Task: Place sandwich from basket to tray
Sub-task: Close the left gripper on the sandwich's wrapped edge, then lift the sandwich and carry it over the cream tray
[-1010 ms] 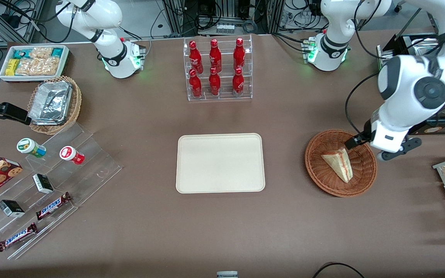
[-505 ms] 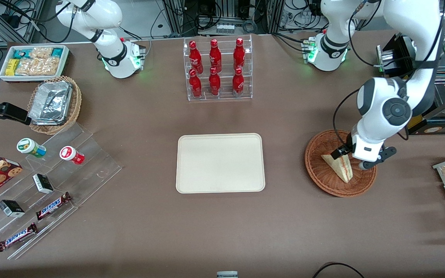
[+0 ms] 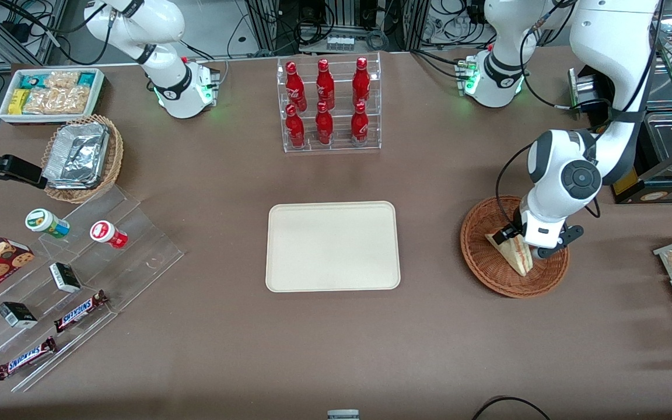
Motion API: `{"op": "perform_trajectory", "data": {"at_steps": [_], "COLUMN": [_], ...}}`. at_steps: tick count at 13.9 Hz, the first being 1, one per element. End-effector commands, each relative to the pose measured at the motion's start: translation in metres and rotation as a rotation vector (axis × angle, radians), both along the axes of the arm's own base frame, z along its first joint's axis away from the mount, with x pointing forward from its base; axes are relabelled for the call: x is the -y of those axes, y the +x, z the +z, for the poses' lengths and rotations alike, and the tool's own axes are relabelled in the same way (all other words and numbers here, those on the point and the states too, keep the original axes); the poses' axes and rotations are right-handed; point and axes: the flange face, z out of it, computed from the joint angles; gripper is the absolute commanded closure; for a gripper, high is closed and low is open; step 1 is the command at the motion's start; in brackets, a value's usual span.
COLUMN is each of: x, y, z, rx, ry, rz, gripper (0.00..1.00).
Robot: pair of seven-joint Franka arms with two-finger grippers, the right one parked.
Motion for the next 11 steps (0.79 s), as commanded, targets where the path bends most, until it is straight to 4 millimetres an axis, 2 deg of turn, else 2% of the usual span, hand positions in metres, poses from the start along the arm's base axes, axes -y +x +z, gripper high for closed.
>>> {"op": "perform_trajectory", "data": {"at_steps": [1,3,7,8,11], "x": [0.001,-0.001,0.006,0.014,0.065], "y": [-0.001,-0.001,0.006,0.007,0.006], "z": [0.004,0.007,0.034,0.043,0.067], "rx": [0.019,0.019,0.002,0.0,-0.022], "ry": [0.012,0.013,0.047,0.053,0.095], "rz": [0.011,0.01,-0.03,-0.047,-0.156], "gripper": [1.0,1.0,1.0,1.0,1.0]}}
